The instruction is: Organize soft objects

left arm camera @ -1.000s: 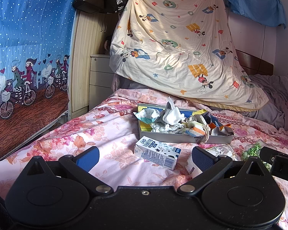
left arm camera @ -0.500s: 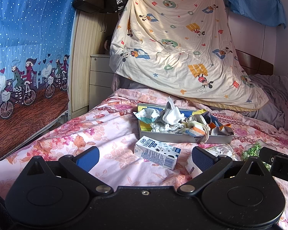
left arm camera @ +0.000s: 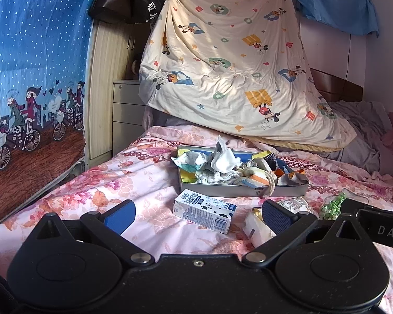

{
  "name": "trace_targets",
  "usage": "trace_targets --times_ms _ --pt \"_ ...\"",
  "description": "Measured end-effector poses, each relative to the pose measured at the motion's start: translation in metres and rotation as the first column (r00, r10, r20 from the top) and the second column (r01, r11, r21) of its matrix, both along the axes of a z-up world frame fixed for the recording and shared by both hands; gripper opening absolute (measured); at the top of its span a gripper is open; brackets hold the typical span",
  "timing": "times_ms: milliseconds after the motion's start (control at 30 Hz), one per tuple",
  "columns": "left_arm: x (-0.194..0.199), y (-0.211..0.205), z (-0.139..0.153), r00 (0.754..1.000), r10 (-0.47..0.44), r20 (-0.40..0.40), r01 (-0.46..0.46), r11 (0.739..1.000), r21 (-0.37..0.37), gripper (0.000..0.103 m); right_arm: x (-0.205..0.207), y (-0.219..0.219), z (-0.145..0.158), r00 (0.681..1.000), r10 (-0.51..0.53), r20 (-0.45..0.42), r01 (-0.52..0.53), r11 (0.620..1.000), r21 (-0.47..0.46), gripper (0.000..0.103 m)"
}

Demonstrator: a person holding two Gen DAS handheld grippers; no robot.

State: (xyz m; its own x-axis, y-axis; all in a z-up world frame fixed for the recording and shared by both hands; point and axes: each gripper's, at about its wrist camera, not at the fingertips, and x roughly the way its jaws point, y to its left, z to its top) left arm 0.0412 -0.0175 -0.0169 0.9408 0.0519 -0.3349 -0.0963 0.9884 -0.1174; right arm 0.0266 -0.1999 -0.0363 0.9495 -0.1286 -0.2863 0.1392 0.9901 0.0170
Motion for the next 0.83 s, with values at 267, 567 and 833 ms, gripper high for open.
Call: trace_targets --times_ms 267,567,833 --pt "0.0004 0.0011 0.0002 1.0 -0.011 -0.003 0.011 1.0 -0.003 0.102 -0.0003 0.0012 -0.001 1.0 0.0 -0.002 0.0 1.0 0.0 0.102" --pt "0.0 0.001 0.0004 1.0 -0.011 -0.004 0.011 1.0 -0.002 0.102 -0.0004 0.0018 -0.0008 1.0 0.0 -0.002 0.0 1.0 0.0 0.102" --pt "0.0004 0.0004 0.0008 1.0 -0.02 -0.003 0.02 1.0 -0.003 0.102 -0.0018 0.0041 -0.0035 1.0 -0.001 -0.005 0.001 1.0 0.0 0.102"
